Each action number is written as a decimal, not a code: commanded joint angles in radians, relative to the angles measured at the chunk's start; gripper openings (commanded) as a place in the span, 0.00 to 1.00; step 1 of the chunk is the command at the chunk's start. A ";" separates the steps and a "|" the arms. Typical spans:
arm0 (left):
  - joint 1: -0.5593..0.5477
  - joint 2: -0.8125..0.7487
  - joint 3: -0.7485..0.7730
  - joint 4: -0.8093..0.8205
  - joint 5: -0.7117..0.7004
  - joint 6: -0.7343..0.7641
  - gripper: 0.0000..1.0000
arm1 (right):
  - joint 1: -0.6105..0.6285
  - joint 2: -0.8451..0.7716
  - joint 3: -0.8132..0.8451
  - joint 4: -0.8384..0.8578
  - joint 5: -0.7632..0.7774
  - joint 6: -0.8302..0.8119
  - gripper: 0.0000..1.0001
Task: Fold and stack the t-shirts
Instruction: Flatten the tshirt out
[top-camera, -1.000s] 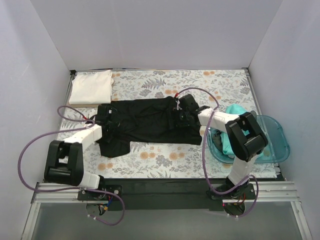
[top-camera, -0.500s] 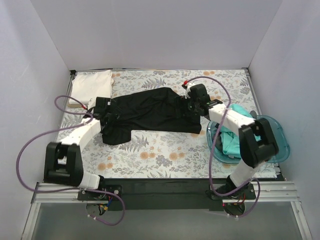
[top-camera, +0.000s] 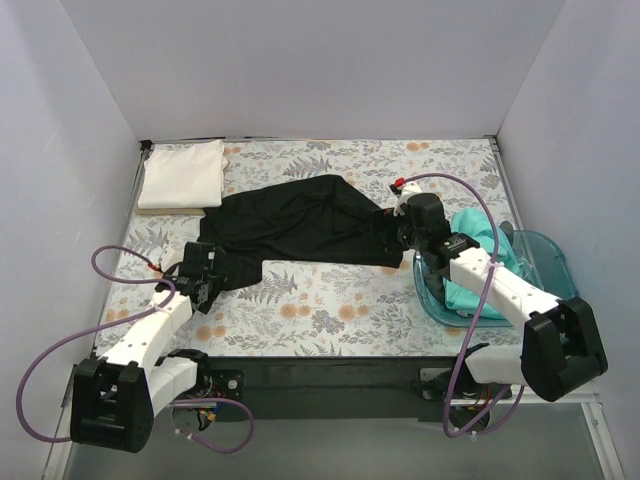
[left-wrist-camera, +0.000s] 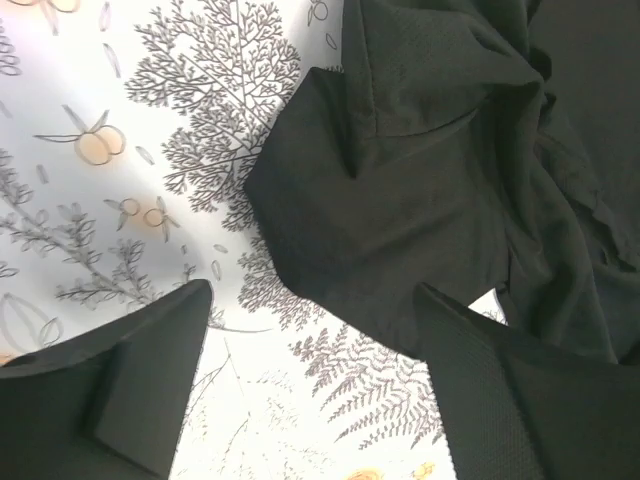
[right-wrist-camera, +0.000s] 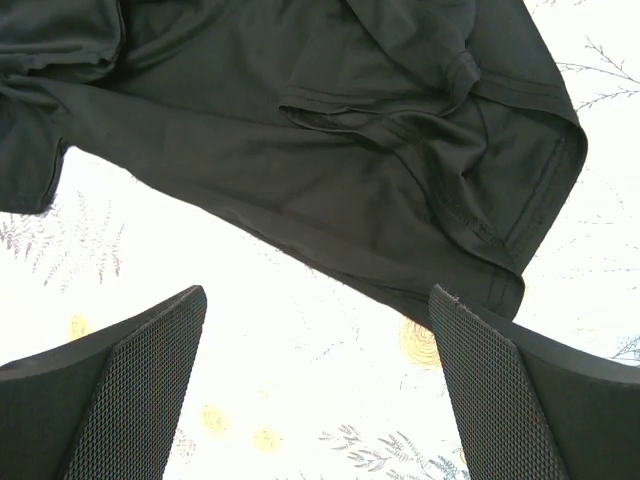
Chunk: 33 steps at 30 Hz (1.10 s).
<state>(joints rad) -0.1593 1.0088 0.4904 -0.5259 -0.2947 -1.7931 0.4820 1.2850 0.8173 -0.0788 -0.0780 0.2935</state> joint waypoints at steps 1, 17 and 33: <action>0.001 0.049 0.004 0.073 0.015 -0.006 0.78 | -0.003 -0.050 -0.021 0.043 0.020 0.016 0.98; 0.001 0.191 0.019 0.127 0.089 0.005 0.00 | -0.005 -0.119 -0.067 0.045 0.101 0.012 0.98; 0.001 -0.177 0.142 -0.258 -0.147 -0.140 0.00 | 0.023 -0.024 -0.038 0.036 -0.046 -0.034 0.98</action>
<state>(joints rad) -0.1593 0.8906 0.5766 -0.6460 -0.3019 -1.8587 0.4820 1.2316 0.7551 -0.0704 -0.0731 0.2829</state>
